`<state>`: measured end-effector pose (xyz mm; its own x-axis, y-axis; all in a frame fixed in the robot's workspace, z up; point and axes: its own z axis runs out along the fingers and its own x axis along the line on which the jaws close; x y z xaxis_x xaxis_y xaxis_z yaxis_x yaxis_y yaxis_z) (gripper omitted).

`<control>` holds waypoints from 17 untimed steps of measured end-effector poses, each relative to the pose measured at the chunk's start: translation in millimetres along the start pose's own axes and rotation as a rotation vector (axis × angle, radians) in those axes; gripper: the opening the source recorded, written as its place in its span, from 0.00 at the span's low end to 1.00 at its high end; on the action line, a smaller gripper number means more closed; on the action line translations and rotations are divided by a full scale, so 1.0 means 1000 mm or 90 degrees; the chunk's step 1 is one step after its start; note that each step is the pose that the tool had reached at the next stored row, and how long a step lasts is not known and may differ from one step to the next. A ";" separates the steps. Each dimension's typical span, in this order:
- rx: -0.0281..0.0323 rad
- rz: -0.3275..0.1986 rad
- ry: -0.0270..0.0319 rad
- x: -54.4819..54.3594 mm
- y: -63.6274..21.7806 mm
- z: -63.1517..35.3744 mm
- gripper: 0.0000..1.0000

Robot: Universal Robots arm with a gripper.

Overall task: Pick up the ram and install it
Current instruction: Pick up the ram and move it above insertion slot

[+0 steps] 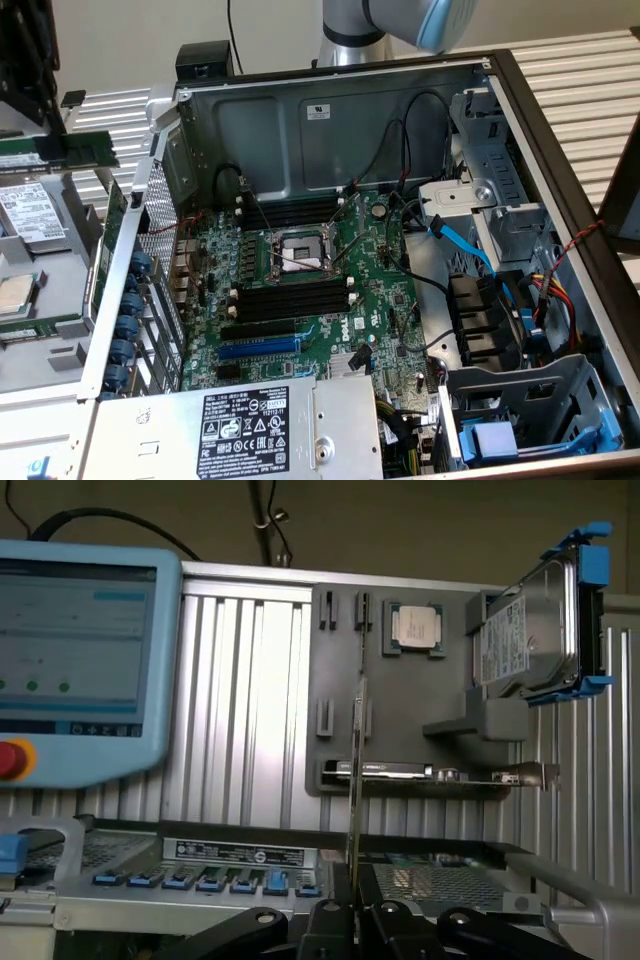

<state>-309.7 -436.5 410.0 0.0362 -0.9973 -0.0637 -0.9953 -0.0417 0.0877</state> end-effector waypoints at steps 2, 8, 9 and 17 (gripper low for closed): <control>-0.0045 0.000 -0.0002 0.000 -0.0061 -0.0006 0.14; -0.0063 0.000 -0.0002 0.000 -0.0109 -0.0010 0.14; -0.0052 0.000 -0.0001 0.000 -0.0139 -0.0013 0.14; -0.0045 0.000 0.0009 -0.001 -0.0470 -0.0041 0.14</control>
<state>-262.6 -434.3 410.0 0.0363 -0.9974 -0.0622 -0.9946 -0.0421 0.0947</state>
